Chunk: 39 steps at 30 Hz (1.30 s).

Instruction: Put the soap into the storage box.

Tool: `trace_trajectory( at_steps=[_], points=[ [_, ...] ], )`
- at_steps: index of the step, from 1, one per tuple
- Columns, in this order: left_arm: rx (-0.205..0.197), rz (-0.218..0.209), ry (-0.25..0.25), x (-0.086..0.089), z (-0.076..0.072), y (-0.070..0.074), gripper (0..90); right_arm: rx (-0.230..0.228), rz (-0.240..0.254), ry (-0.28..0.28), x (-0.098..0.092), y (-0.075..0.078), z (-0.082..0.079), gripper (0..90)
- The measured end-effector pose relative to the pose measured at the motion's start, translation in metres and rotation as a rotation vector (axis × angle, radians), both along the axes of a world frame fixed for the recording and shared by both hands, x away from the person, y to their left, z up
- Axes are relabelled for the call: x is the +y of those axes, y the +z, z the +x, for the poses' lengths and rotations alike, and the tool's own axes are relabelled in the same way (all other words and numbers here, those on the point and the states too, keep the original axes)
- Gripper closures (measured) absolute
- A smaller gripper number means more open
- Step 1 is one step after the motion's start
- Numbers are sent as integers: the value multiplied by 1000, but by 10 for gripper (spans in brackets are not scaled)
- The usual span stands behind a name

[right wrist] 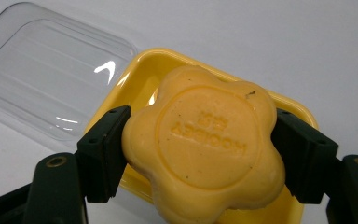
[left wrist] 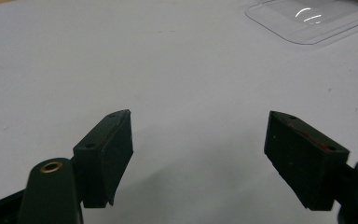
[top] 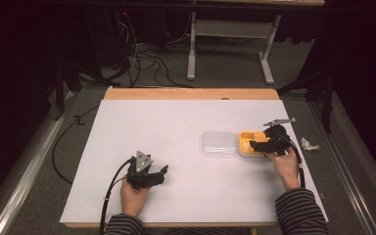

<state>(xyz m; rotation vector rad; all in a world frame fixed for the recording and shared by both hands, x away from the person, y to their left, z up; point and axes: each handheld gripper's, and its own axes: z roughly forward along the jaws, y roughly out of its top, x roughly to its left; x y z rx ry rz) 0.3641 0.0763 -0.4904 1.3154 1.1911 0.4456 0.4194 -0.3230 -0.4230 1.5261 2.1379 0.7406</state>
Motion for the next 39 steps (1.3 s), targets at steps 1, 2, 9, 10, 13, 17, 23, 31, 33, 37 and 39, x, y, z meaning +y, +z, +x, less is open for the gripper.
trace_trajectory(
  at_steps=[1,2,9,10,13,17,23,31,33,37,39],
  points=[
    [1,-1,0,0,0,0,243,0,0,0,0,0,0,272],
    [1,-1,0,0,0,0,243,4,2,-6,-1,-2,2,272],
    [0,0,0,0,0,0,243,32,4,-13,-1,-8,7,271],
    [1,-1,0,0,0,0,243,31,7,-15,-1,-9,8,271],
    [2,-2,0,0,0,0,243,34,13,-19,-2,-11,9,271],
    [1,0,1,0,0,0,243,48,0,-26,1,-16,11,270],
    [1,-1,0,0,0,0,243,51,0,-34,1,-17,13,269],
    [1,-1,1,0,0,0,243,-7,-16,-23,5,-11,9,303],
    [0,0,0,0,0,0,243,-24,-23,-26,6,-9,7,300],
    [-1,-4,0,0,0,0,243,-30,-13,-28,4,-8,5,287],
    [0,-3,0,0,0,0,243,-51,11,-34,1,-5,2,283]
  ],
)
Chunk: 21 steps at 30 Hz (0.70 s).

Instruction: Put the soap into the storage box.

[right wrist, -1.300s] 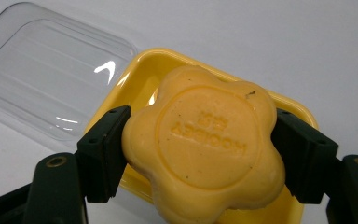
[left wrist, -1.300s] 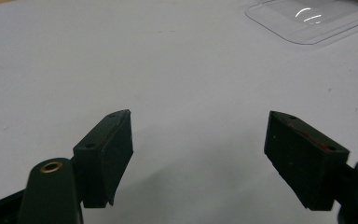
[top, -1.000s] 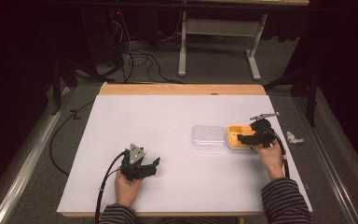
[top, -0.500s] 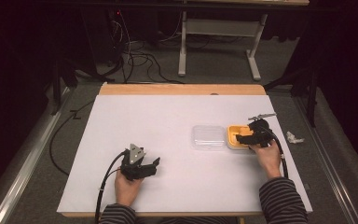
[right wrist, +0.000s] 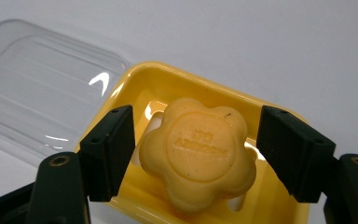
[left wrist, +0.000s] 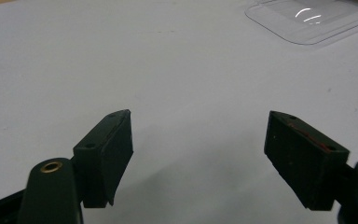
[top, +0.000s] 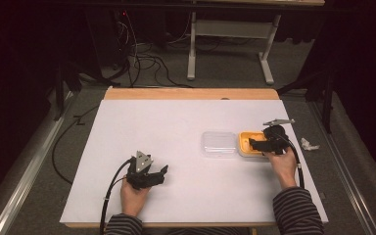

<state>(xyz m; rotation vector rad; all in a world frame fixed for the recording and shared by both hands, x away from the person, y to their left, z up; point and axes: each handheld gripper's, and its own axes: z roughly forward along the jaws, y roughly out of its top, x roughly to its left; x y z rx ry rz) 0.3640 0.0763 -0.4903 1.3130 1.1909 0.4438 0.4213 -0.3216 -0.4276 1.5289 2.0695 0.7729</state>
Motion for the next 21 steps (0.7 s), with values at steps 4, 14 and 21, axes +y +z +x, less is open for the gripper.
trace_trajectory(
  at_steps=[4,14,21],
  points=[
    [1,2,-1,0,0,0,243,-29,24,1,-1,6,-6,283],
    [5,-4,1,0,1,0,243,-78,70,25,-3,16,-20,285],
    [3,-4,2,0,1,0,243,-112,111,40,-8,22,-34,281]
  ],
)
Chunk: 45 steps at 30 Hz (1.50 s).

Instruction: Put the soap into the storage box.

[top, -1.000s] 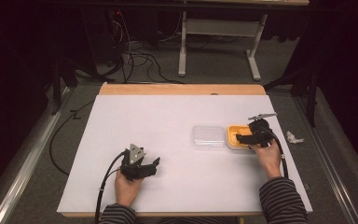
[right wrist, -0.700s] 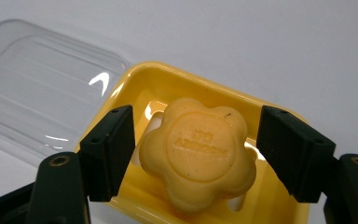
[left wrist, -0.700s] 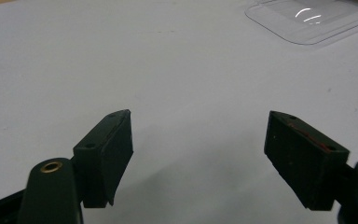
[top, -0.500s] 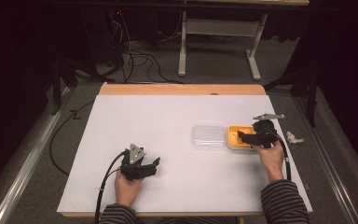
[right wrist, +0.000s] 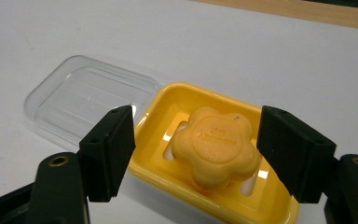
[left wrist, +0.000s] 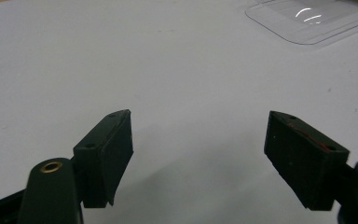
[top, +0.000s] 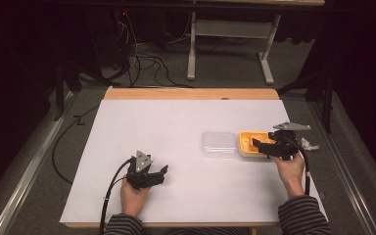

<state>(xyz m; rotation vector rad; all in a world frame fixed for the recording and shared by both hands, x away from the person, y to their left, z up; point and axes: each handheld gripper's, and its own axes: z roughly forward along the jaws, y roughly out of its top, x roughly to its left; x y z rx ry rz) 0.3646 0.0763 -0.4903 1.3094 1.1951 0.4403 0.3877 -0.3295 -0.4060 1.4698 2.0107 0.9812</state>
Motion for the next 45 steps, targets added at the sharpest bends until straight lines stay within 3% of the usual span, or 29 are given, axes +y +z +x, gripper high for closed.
trace_trajectory(
  at_steps=[15,20,30,45],
  points=[
    [-4,2,1,0,0,0,239,-45,46,-4,-6,3,-27,284],
    [-6,3,2,0,0,0,238,-33,64,-1,-8,2,-33,286],
    [-5,4,2,0,-1,0,239,-56,99,-2,-12,2,-49,288],
    [-6,5,1,0,-1,0,239,-77,109,20,-7,-4,-63,287]
  ],
)
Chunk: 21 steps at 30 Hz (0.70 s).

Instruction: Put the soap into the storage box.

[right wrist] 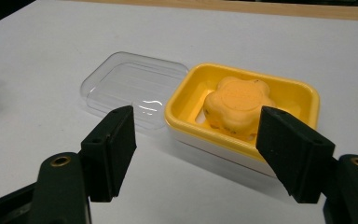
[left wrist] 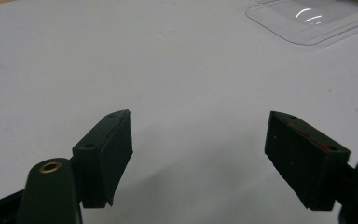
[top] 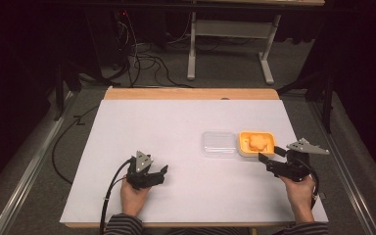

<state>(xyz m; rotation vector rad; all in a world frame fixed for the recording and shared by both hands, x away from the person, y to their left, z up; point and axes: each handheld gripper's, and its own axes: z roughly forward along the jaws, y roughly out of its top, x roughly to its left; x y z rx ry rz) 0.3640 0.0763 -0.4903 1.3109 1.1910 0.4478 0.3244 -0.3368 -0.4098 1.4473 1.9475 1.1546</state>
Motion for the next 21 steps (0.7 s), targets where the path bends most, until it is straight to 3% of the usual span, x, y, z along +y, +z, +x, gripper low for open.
trace_trajectory(
  at_steps=[9,21],
  points=[
    [0,0,0,0,0,0,239,-25,-18,10,8,-1,-5,285],
    [-2,0,-1,0,0,0,239,-27,-5,24,18,-3,-11,285]
  ],
)
